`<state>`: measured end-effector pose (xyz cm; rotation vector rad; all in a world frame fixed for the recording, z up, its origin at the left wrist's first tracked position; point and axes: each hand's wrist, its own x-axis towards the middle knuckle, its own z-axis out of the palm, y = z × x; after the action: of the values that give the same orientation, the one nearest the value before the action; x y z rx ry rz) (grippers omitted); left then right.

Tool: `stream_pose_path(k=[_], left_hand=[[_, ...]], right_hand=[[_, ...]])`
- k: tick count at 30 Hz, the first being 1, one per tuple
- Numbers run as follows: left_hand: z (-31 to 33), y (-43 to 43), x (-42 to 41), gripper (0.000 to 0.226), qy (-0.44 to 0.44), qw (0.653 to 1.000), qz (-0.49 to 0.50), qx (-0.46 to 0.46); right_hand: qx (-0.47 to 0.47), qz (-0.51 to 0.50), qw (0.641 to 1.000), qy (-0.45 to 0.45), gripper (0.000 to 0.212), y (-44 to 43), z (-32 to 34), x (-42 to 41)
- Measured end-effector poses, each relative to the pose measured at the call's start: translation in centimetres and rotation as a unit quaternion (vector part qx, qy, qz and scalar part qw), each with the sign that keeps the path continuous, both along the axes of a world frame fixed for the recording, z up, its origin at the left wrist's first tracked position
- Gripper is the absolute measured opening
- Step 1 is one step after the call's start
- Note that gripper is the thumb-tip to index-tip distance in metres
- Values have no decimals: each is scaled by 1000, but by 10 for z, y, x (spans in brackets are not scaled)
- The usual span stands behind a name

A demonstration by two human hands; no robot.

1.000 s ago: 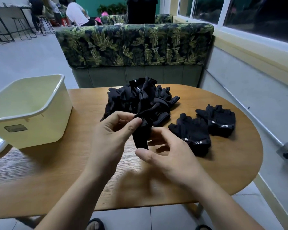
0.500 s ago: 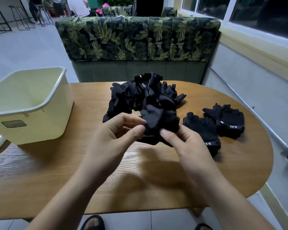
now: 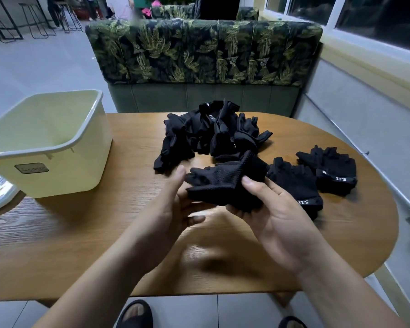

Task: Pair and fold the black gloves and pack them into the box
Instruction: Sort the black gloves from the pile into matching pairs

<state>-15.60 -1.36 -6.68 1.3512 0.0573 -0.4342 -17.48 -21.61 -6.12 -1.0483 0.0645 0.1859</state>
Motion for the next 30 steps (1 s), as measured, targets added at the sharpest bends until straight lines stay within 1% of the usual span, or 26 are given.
stream_pose_path(k=[1,3,5,7,8,11,13,14,16,17,20,23,25,27,29,30], left_hand=[[1,2,1,62,-15,999,24,-26],[3,7,3,45,-58,996,52,-44],[5,12,3,42,-81,993,73,-49],[7,16,5,42,-78,991,94,-51],[8,17,6,36,-73,991,100,-49],[8,20,7,18,-57,992,102,-39],[9,20,7,5,-47,995,93,-9],[10,19,6,3,-42,995,85,9],[9,17,4,10,-35,996,70,30],[9,15,3,13,-32,997,58,30],[6,15,2,37,-15,1000,-8,21],[4,24,3,53,-15,997,-73,22],[3,28,4,66,-4,994,-106,21],[-2,28,4,76,-2,994,-93,48],[-8,25,5,85,-14,995,-44,92],[-11,24,6,90,-20,994,-22,105]], right_hand=[[-8,5,1000,5,40,1,-2,-1],[-42,10,999,8,38,3,-6,-4],[-69,13,998,-3,32,4,-9,-6],[-86,10,996,-9,23,2,-12,-6],[-92,10,996,-10,21,0,-13,-5],[-115,34,993,-16,36,-2,-15,-6],[-129,66,989,1,44,1,-13,-9],[-135,85,987,21,47,3,-10,-11],[-139,123,981,59,51,5,-7,-13],[-143,139,977,72,47,5,-8,-14],[-154,157,974,63,36,4,-16,-13],[-154,102,981,54,23,1,-27,-6],[-187,59,980,38,3,0,-27,-3],[-250,27,968,20,13,-1,-28,-3],[-315,5,949,6,15,-1,-31,-2],[-361,-12,932,-10,14,-2,-34,-1]])
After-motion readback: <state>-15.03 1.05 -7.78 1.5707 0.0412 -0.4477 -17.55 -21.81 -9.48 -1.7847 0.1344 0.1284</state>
